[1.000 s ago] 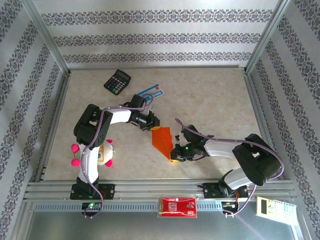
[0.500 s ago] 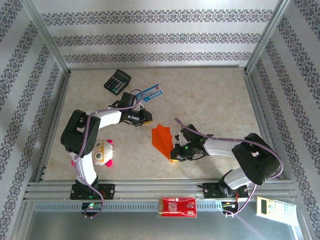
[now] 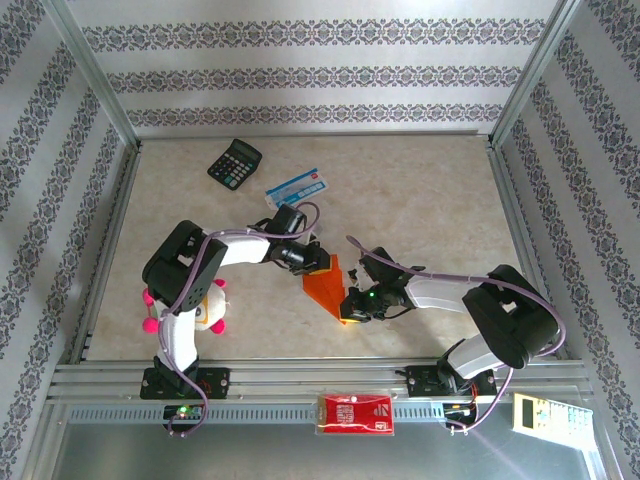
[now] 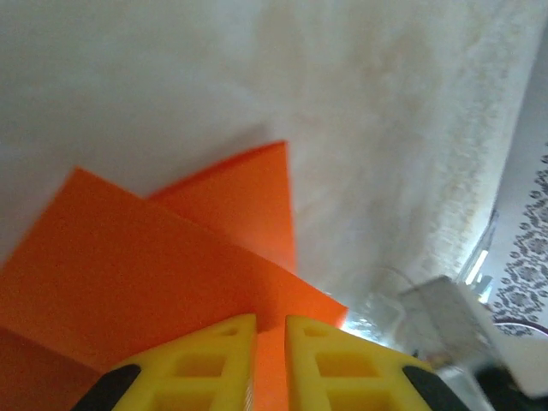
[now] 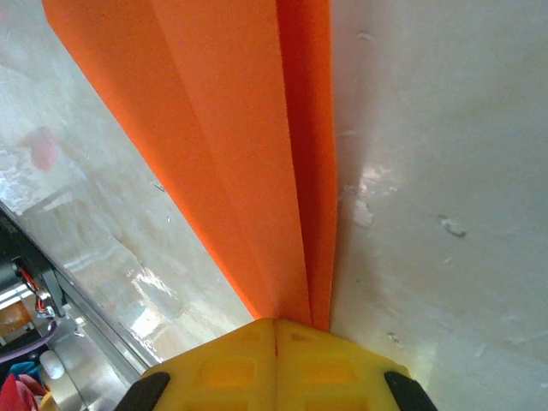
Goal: Fold a paper plane with a square sheet of paper (pick it up from the middle)
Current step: Fourth fold the wing at the center of the table.
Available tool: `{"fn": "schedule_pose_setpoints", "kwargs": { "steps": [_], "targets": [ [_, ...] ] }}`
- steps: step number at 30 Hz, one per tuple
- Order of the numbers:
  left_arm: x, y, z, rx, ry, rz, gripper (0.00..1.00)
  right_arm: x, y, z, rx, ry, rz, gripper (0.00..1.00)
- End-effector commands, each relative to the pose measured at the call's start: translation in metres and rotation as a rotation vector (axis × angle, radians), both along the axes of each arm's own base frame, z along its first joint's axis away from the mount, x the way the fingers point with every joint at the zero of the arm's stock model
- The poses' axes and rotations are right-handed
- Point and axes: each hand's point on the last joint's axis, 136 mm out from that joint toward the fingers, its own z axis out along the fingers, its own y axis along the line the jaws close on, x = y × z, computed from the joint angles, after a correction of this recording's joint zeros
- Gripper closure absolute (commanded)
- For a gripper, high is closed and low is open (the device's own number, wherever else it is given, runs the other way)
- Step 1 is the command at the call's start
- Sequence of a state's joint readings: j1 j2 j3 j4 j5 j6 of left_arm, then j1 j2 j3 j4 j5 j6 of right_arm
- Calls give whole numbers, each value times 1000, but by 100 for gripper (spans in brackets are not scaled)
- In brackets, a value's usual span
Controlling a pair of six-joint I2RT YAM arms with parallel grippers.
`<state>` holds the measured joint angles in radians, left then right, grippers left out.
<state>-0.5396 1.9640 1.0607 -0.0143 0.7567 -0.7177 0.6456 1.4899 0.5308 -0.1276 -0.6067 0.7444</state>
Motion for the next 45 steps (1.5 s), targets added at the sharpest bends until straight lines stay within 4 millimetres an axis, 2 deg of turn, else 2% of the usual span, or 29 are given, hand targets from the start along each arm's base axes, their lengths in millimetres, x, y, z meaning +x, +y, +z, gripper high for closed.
{"fn": "schedule_pose_setpoints", "kwargs": {
  "steps": [1,7,10,15,19,22,25,33,37,40,42,45],
  "targets": [
    [9,9,-10,41,-21,-7,84,-17,-31,-21,-178,36,6,98],
    [0,16,-31,77,5,-13,86,21,11,35,20,-116,15,90],
    [-1,17,-35,83,10,-12,86,38,26,49,72,-158,12,88],
    [-3,18,-39,82,20,-8,86,59,41,42,72,-170,18,88],
    [-3,19,-39,84,20,-8,86,66,43,21,36,-137,41,91],
    [-3,20,-40,98,17,-7,86,52,36,4,18,-80,46,94],
    [-3,25,-43,122,17,-1,86,31,25,-5,5,-45,48,94],
    [-5,37,-56,182,27,16,86,-27,-1,-14,-33,3,58,94],
    [-4,36,-54,176,30,21,86,-42,-9,-9,-23,-2,57,94],
    [2,26,-36,115,15,27,86,-24,-9,16,28,-95,25,92],
    [9,14,-15,43,-12,33,83,3,-8,37,68,-199,-46,88],
    [19,2,16,-46,-48,47,78,37,-12,53,30,-342,-127,78]
  ]
}}
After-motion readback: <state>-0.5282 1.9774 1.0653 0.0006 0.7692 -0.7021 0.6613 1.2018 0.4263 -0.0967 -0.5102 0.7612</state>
